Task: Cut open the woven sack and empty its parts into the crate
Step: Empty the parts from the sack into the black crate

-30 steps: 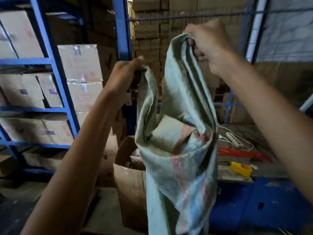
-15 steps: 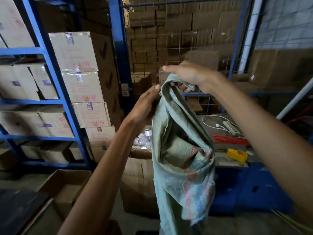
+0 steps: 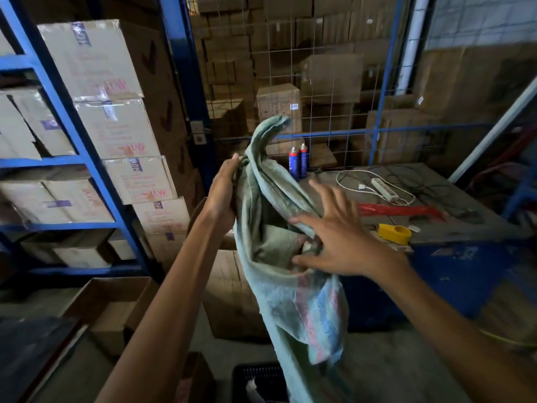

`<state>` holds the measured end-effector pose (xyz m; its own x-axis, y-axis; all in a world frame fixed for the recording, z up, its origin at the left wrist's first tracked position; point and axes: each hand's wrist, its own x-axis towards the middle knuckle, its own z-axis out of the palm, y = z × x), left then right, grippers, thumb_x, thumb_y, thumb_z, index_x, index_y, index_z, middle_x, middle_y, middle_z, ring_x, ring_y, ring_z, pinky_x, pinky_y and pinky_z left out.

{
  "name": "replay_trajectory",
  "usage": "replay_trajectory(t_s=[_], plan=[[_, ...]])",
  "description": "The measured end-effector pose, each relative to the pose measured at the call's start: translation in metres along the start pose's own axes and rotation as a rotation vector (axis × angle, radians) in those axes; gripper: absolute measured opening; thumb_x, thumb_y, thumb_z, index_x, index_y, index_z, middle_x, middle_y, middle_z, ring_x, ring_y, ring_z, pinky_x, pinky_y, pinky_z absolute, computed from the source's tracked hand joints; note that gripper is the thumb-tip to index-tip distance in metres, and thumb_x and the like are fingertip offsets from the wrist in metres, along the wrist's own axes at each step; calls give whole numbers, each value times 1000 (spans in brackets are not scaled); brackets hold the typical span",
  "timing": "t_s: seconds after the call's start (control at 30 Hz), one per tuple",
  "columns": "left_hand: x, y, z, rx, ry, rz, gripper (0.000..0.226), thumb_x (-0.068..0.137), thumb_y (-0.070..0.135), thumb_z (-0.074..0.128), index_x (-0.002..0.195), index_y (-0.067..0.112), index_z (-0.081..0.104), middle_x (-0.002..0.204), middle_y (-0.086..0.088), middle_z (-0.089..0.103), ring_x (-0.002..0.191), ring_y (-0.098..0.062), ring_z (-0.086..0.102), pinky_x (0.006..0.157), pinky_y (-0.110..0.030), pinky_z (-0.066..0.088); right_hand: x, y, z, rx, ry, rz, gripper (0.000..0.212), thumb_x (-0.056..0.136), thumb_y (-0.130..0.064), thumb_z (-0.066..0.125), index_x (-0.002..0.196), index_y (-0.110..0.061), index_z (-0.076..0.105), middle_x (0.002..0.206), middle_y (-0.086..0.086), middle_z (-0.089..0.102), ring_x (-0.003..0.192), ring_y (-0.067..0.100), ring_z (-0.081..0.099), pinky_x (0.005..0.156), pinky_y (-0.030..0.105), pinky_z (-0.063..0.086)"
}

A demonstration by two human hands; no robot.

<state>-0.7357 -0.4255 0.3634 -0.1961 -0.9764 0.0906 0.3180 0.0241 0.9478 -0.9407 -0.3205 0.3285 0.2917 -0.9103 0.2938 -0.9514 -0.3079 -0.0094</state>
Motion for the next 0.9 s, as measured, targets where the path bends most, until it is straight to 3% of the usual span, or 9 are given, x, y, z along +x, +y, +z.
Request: replay_trajectory(t_s=[0.13,0.27,0.37,0.43,0.5,0.6,0.73,0.8,0.9], plan=[[0,-2,-7,-6,-136,2,41,98,45,48,99,20,81,112,-9,77,112,-26,70,97,-38,56,9,2,13,-126,58,-83,43,75,-50,74,114,-32,72,160,14,23,147,38,17,112,54,24],[-3,2,-18,-29,-192,35,41,97,52,48,97,24,78,107,-4,78,103,-20,74,90,-37,57,17,-2,-11,30,135,-140,13,80,-33,75,92,-28,77,159,8,31,145,35,23,112,55,26],[-8,3,-27,91,-179,108,62,85,75,43,118,28,68,123,-3,73,116,-20,68,102,-44,51,35,0,-64,301,337,-72,4,84,-26,72,82,-28,72,158,2,33,143,33,24,116,54,21],[-15,5,-26,243,-216,183,57,67,81,62,109,45,72,110,6,77,103,-6,72,85,-27,59,51,1,-107,451,456,-39,9,90,-22,67,86,-31,66,154,2,38,141,30,29,117,45,20],[-19,8,-22,379,-275,244,47,64,62,77,107,43,72,99,7,77,86,8,71,70,-11,55,64,0,-135,491,487,-4,5,93,-24,64,91,-27,68,150,2,42,140,29,31,117,40,21],[-14,0,-13,403,-392,340,68,74,10,80,132,33,53,120,18,72,110,0,68,84,-15,56,77,-9,-136,432,422,24,16,95,-32,63,101,-21,73,146,0,47,137,27,34,114,34,22],[-11,-19,8,252,-180,341,67,71,14,85,132,11,56,119,-6,73,109,-25,72,84,-34,59,65,-11,-108,423,625,30,24,90,-39,65,103,-21,71,136,-1,57,133,19,44,112,47,33],[-11,-25,9,194,-64,303,57,72,9,79,125,7,59,109,-6,76,100,-24,74,80,-34,59,45,6,-89,617,820,50,42,85,-52,67,114,-21,65,134,-2,59,131,6,47,110,32,38],[-7,-26,-1,87,34,236,48,78,1,66,125,2,57,112,-15,72,99,-30,72,82,-41,60,5,39,-43,1111,509,186,101,62,-68,80,146,-42,30,157,-2,34,142,4,33,108,25,38]])
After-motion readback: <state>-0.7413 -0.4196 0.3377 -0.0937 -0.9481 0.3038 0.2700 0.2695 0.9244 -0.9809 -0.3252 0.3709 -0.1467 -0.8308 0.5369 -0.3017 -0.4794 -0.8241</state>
